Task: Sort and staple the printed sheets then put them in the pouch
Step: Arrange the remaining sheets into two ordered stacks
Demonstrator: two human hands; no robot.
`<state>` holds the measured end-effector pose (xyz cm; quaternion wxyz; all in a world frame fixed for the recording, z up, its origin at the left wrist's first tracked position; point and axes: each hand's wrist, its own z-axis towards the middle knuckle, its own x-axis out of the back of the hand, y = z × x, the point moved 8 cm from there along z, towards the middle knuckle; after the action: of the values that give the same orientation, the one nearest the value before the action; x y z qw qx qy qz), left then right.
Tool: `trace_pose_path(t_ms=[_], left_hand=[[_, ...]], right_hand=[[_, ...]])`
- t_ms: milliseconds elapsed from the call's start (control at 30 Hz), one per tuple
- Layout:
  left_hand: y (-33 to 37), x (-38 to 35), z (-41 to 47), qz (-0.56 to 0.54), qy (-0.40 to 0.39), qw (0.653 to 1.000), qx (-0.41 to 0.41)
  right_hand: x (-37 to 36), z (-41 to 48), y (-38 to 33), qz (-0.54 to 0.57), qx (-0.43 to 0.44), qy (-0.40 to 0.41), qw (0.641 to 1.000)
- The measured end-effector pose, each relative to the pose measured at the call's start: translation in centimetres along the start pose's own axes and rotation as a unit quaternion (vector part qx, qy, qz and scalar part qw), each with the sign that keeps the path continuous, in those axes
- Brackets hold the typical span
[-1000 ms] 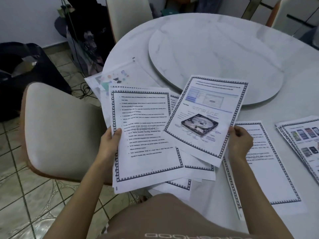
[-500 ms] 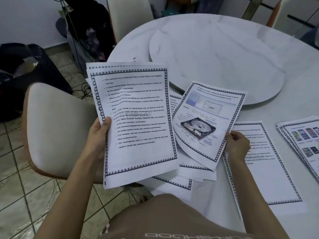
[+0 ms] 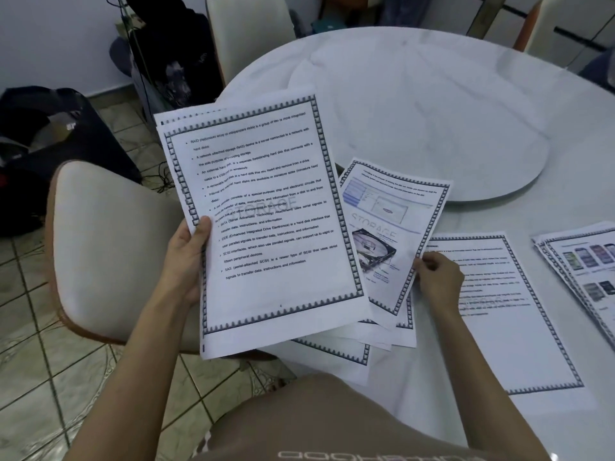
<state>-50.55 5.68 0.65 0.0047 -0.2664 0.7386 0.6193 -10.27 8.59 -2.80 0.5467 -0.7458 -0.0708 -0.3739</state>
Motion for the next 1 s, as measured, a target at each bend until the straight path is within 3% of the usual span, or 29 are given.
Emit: trace_pose_path(t_ms=[233,500,667,833,1000], left_hand=[[-2.3,-1.2,-0.7,-0.005,-0.009,0.999,0.042],[-4.1,-2.6,-1.2,0.014,-0.031,0.998,0.060],[-4.3,-2.7,-1.2,0.024,-0.032,0.997,0.061],[-5.0,-2.1,-1.1,0.041,-0.028,0.996,0.068],[-5.6,-2.1,-1.4,0.038,-0.029,0.996,0.081]], right_hand=[[-0.4,-1.6,-1.8,0.022,0.065,0.029,0.997],[-4.4,-4.6,-4.2,0.067,0.090,-0.135,0.984],[-4.4,-5.2,-4.7,0.082,0.089,-0.153,0.981],[-3.2,-5.6,-5.4,0.177,0.099,-0.156,0.967],[-3.2,-5.5,-5.3,0.174,0.085,-0.163,0.967]])
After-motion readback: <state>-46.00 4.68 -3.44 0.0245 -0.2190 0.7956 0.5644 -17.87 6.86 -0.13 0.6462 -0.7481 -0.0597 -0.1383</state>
